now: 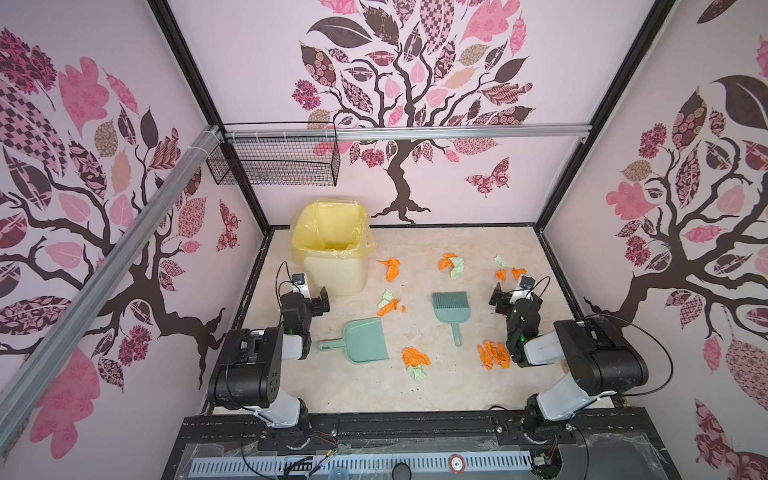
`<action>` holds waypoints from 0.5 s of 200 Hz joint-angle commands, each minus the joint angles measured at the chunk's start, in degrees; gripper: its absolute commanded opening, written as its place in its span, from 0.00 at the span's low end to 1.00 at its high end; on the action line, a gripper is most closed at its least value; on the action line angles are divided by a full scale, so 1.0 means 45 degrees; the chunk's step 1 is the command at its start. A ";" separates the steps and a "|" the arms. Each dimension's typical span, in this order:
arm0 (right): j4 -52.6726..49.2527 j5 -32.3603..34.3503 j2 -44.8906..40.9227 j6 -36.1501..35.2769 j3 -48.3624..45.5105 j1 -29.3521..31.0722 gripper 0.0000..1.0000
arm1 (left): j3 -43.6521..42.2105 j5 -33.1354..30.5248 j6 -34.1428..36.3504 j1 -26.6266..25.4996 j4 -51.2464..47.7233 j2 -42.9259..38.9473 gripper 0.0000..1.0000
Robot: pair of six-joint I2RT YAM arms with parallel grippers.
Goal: Sweep away the paper scraps from the table
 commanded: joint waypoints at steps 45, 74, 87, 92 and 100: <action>-0.0252 0.0139 -0.0295 0.0080 0.0167 0.0065 1.00 | 0.0301 -0.0006 0.0012 -0.0038 0.0130 -0.0030 0.97; -0.0261 0.0139 -0.0274 0.0094 0.0184 0.0072 1.00 | 0.0301 -0.0034 0.0010 -0.0034 0.0120 -0.0022 0.97; -0.0250 0.0139 -0.0308 0.0104 0.0146 0.0067 0.99 | 0.0301 -0.0018 0.0010 -0.0040 0.0119 -0.0024 0.97; -0.0178 0.0120 -0.0333 0.0102 0.0108 0.0058 1.00 | 0.0301 -0.0027 0.0010 -0.0034 0.0125 -0.0033 0.97; -0.0159 0.0120 -0.0348 0.0121 0.0070 0.0068 1.00 | 0.0301 -0.0016 0.0010 -0.0039 0.0118 -0.0037 0.97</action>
